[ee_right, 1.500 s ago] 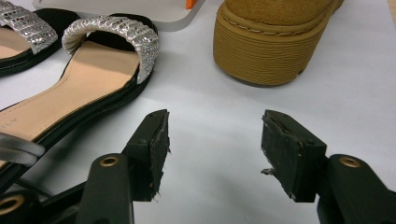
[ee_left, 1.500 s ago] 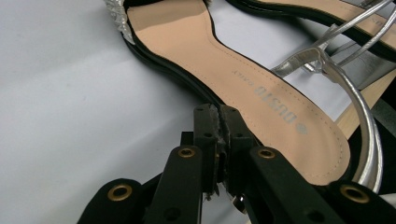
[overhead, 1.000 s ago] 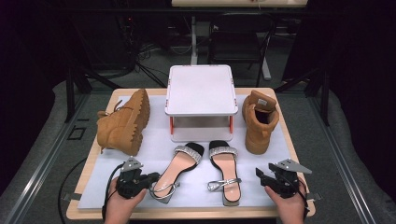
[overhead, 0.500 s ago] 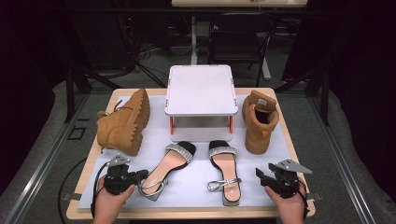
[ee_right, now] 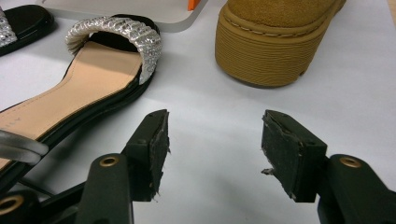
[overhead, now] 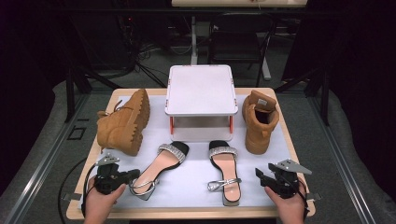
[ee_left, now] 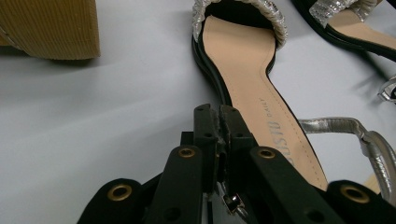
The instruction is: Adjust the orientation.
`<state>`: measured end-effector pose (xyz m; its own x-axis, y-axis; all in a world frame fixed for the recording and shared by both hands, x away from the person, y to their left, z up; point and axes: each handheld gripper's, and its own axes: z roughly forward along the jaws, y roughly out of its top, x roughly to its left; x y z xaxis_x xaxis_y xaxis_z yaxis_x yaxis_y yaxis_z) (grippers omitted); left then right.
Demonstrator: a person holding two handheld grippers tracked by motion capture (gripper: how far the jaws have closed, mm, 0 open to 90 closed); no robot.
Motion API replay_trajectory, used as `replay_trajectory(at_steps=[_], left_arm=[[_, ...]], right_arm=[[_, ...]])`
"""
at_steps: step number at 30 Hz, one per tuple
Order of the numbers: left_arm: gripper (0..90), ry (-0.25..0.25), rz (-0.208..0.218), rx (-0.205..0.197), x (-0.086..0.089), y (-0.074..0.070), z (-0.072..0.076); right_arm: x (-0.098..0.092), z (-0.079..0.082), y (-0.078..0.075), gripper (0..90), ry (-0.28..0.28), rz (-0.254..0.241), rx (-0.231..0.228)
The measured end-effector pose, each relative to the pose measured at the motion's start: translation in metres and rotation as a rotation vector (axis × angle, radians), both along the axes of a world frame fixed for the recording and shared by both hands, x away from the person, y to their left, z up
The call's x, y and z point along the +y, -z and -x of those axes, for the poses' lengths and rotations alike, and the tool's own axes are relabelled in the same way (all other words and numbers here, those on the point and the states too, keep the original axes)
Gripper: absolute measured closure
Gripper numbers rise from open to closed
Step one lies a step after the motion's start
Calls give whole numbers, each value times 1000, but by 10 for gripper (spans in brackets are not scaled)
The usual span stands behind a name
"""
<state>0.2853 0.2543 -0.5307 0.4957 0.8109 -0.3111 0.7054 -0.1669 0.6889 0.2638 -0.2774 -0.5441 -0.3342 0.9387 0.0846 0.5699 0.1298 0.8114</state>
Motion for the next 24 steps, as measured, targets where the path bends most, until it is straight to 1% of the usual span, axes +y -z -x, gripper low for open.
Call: replay_trajectory(at_steps=[2,6,8,9,10,12,15,17,21,24], left_arm=[[867,2,1,-3,0,0,0],[862,1,-10,-11,-1,0,0],[856,3,-7,-14,0,0,0],[850,-4,-4,-18,0,1,1],[838,-11,3,-26,1,1,1],[802,-20,23,-26,2,0,1],[768,-26,32,-32,2,0,1],[729,-33,27,-38,2,0,1],[661,-35,34,-43,2,0,0],[599,-37,27,-49,1,1,0]], right_arm=[[1,0,0,412,0,3,-3],[1,0,-1,412,-7,6,-2],[2,0,0,412,-5,6,-6],[2,0,-1,412,-7,7,-6],[3,1,-1,411,-9,7,-8],[3,1,-1,410,-15,9,-9],[4,1,-1,419,-24,9,-13],[6,2,-2,423,-30,12,-19],[9,4,-4,426,-43,16,-30],[11,5,-6,441,-58,-3,-29]])
